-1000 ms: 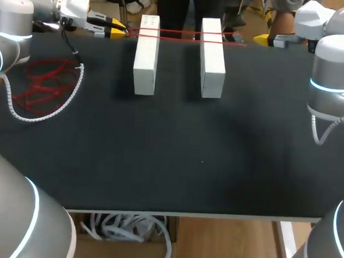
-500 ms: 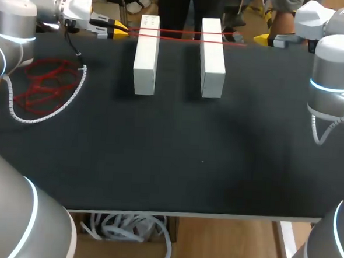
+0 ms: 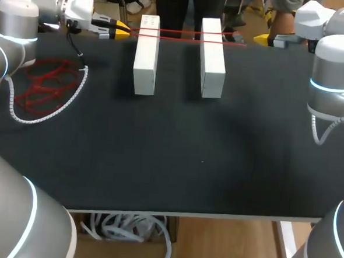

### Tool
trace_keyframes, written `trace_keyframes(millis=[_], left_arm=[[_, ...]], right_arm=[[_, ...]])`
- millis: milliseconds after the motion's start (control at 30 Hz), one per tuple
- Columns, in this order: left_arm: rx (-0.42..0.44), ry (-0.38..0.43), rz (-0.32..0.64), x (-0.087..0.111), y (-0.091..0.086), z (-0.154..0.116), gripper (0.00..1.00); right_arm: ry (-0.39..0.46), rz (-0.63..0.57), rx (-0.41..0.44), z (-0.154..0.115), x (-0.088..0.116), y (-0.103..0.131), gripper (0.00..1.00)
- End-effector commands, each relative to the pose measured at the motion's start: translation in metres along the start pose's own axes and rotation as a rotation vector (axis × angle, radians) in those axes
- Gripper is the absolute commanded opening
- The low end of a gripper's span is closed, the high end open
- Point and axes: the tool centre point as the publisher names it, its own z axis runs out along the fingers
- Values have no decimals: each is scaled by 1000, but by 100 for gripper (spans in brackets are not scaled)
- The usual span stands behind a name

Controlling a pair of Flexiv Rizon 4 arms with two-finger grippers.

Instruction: Grab the tape and strap the tape.

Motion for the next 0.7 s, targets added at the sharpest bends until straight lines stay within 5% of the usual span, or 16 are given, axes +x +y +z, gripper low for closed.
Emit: trace_keyframes(millis=[33, 467, 700], left_arm=[[20, 128, 3, -9, 8, 3, 0], [111, 120, -5, 9, -18, 12, 0], [194, 19, -89, 30, -43, 14, 0]], right_arm=[[1, 0, 2, 0, 0, 0, 100], [1, 0, 2, 0, 0, 0, 100], [1, 0, 2, 0, 0, 0, 100]])
